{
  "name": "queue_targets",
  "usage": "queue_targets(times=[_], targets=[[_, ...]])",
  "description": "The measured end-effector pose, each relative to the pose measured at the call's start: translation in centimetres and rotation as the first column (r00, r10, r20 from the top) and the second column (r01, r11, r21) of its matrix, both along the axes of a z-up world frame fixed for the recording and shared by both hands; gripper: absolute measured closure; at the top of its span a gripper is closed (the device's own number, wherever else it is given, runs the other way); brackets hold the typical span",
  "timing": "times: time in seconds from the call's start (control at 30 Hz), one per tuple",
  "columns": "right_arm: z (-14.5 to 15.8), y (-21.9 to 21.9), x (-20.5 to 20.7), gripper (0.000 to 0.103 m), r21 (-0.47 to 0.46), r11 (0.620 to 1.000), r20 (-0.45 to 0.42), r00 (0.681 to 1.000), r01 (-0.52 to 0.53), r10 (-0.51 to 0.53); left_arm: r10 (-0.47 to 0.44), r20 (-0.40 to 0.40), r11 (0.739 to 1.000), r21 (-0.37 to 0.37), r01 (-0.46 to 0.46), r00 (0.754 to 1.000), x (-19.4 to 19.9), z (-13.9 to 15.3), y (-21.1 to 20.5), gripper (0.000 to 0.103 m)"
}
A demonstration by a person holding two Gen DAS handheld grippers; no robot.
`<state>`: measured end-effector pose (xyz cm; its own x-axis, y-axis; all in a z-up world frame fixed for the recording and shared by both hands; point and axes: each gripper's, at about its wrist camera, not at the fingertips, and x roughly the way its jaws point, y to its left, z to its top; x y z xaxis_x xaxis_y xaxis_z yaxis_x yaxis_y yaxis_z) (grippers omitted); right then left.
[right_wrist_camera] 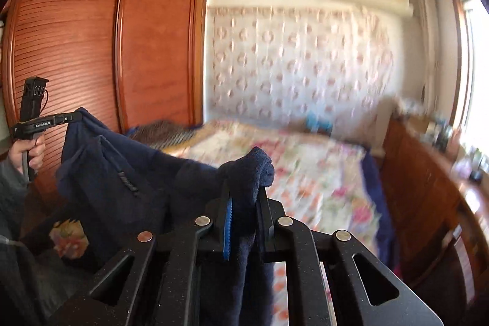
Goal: Fold small clothes
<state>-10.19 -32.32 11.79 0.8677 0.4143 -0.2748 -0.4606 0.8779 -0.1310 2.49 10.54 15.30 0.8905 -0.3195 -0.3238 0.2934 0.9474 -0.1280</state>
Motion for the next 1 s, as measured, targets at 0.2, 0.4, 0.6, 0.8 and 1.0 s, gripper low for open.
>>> queue_targets(times=[0.2, 0.4, 0.6, 0.8, 1.0], targets=[[3.2, 2.2, 12.3, 0.091, -0.072, 0.988, 0.0, 0.99, 0.139, -0.139, 0.13, -0.02, 0.989, 0.077, -0.128, 0.991, 12.9, 0.8, 0.1, 0.09], [-5.7, 5.4, 25.7, 0.064, -0.162, 0.939, -0.204, 0.92, 0.305, -0.334, 0.163, -0.237, 0.98, 0.15, -0.13, 0.958, 21.4, -10.0, 0.7, 0.059], [-13.4, 5.8, 28.4, 0.063, -0.107, 0.959, -0.336, 0.898, 0.264, -0.285, 0.084, -0.367, 0.988, 0.154, -0.029, 0.926, 22.2, -17.8, -0.3, 0.033], [-16.2, 4.5, 30.4, 0.063, -0.099, 0.982, -0.39, 0.901, 0.163, -0.188, 0.044, -0.393, 0.994, 0.107, -0.002, 0.918, 22.2, -20.2, -1.7, 0.029], [-16.4, 4.0, 32.4, 0.063, -0.062, 0.992, -0.446, 0.886, 0.108, -0.124, 0.005, -0.406, 0.999, 0.052, 0.018, 0.914, 23.7, -20.8, -3.8, 0.029]])
